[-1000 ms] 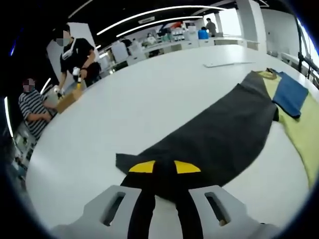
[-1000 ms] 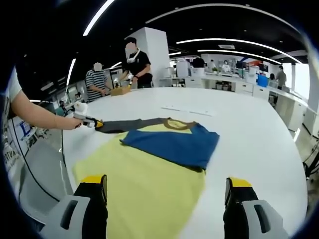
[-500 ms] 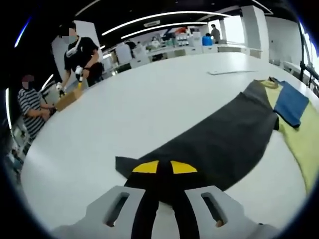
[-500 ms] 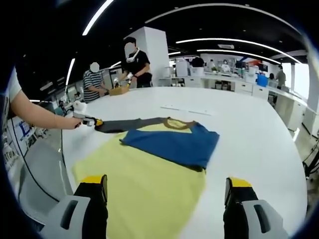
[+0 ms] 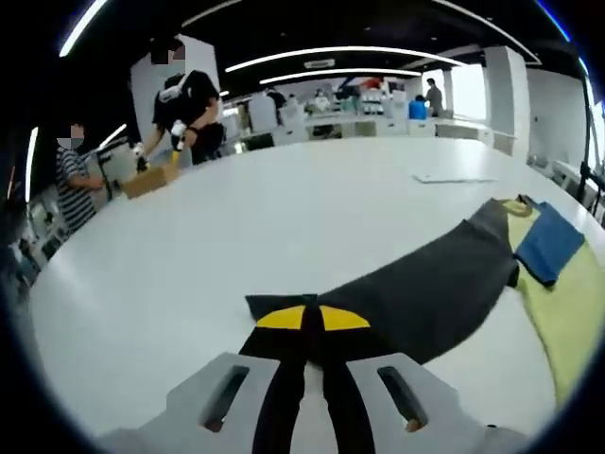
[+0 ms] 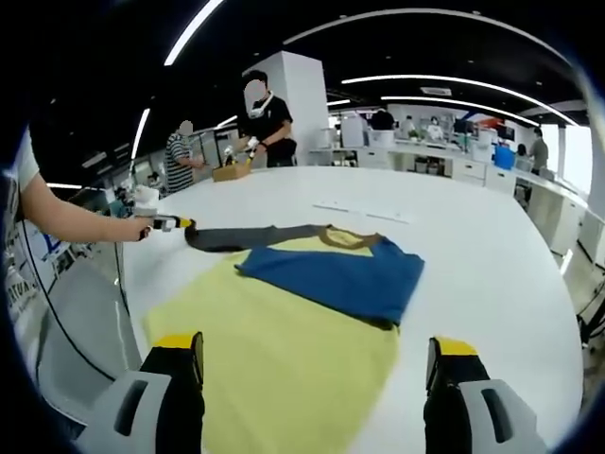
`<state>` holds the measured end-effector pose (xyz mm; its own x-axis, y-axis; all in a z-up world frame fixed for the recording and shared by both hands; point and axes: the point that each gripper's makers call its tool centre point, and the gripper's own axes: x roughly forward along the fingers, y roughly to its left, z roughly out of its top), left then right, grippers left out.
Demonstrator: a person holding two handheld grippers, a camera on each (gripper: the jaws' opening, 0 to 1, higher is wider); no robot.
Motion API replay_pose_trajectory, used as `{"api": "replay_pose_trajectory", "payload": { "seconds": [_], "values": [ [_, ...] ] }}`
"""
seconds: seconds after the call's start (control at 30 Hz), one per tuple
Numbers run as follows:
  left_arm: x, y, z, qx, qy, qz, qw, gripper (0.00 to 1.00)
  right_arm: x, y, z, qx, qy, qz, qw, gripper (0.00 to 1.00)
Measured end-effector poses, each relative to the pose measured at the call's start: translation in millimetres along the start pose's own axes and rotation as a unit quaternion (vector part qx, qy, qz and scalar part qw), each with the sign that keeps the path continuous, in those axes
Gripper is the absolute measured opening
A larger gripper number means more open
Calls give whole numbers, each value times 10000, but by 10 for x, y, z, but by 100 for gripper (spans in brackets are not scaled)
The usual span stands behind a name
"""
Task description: Fold the garment on the visible template until the final outline fits inside the template.
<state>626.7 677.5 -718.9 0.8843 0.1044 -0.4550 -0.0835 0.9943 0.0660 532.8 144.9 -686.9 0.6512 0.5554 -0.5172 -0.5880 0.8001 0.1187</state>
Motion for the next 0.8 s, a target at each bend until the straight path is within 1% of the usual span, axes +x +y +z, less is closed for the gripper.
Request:
{"api": "replay_pose_trajectory", "payload": {
  "seconds": [0.1,0.23,0.37,0.47,0.57,0.67,0.8],
  "values": [
    [-52,36,-24,72,28,46,10000,1,-3,20,11,-28,-6,39,10000,98],
    [-126,95,-82,-8,44,112,9999,1,-8,35,27,-49,-31,71,10000,98],
    [-155,134,-134,-90,100,188,9997,1,-12,54,25,-71,-28,100,9999,97],
    [-175,162,-214,-38,245,287,9993,1,-18,61,22,-75,-36,117,9999,97],
    [-209,192,-289,-79,367,416,9984,3,-28,66,14,-70,-35,137,9999,98],
    [-238,218,-339,-10,454,502,9977,5,-39,65,1,-82,-19,142,9999,98],
    [-245,245,-361,33,496,520,9974,11,-54,62,-12,-73,-18,141,9999,98]
  ]
}}
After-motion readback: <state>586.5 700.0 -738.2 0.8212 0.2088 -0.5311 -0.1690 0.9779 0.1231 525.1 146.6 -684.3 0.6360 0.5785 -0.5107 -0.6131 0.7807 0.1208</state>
